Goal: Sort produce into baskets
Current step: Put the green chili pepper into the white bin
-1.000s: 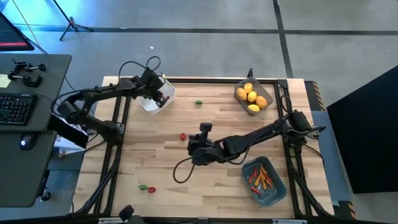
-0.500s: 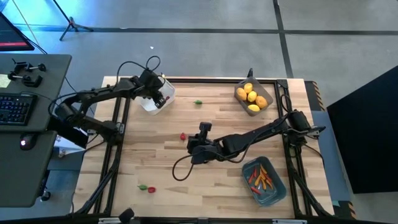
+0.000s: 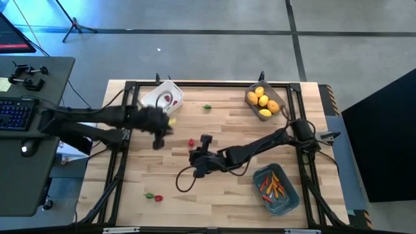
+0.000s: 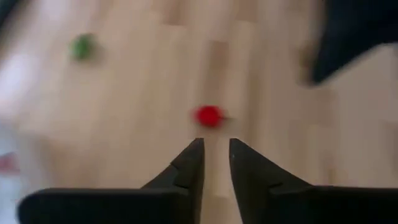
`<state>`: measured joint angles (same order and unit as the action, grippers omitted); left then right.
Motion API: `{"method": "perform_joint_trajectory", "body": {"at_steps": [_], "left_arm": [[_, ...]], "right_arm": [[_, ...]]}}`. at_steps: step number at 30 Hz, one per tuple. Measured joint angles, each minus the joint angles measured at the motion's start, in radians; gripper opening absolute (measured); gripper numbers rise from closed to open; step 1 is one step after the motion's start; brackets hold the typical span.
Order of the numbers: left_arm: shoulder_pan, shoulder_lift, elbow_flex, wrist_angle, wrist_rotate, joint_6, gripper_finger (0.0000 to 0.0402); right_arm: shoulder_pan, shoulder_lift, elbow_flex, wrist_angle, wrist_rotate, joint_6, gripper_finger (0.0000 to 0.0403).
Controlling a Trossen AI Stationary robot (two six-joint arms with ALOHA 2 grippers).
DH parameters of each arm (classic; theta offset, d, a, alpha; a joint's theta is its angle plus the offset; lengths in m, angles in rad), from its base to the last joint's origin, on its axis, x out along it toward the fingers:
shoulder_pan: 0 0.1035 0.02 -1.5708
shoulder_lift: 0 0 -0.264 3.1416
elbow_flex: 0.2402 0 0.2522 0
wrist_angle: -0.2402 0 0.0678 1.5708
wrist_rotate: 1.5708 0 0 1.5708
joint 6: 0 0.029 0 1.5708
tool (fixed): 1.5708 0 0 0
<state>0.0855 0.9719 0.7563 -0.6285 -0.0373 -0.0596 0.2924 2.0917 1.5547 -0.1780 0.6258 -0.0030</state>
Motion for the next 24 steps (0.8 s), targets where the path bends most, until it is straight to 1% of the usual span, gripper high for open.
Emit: {"method": "perform_joint_trajectory", "body": {"at_steps": [3, 5, 8, 11, 15, 17, 19, 22, 24], "left_arm": [[-0.161, -0.016, 0.0, -0.026, 0.001, -0.092, 0.0036], [-0.262, -0.015, 0.0, -0.048, 0.0, -0.158, 0.0021], [-0.402, 0.0, 0.0, -0.101, -0.016, -0.242, 0.0004], [-0.533, 0.025, 0.0, -0.162, -0.07, -0.338, 0.0001], [-0.687, 0.086, 0.0, -0.205, -0.076, -0.473, 0.0001], [-0.751, 0.127, 0.0, -0.204, -0.068, -0.545, 0.0004], [-0.804, 0.179, 0.0, -0.204, -0.028, -0.595, 0.0016], [-0.864, 0.26, 0.0, -0.184, 0.043, -0.651, 0.0046], [-0.898, 0.31, 0.0, -0.138, 0.077, -0.693, 0.0072]], "right_arm": [[0.0, 0.043, 0.0, 0.103, -0.038, 0.004, 0.0001], [0.003, 0.065, 0.0, 0.151, -0.043, 0.007, 0.0], [0.005, 0.084, 0.0, 0.177, -0.045, 0.04, 0.0], [0.005, 0.098, 0.0, 0.178, -0.041, 0.091, 0.0], [0.012, 0.113, 0.0, 0.174, -0.031, 0.118, 0.0], [0.015, 0.113, 0.0, 0.167, -0.028, 0.126, 0.0], [0.016, 0.113, 0.0, 0.163, -0.028, 0.126, 0.0], [0.016, 0.113, 0.0, 0.16, -0.028, 0.118, 0.0], [0.016, 0.113, 0.0, 0.16, -0.027, 0.11, 0.0]]}}
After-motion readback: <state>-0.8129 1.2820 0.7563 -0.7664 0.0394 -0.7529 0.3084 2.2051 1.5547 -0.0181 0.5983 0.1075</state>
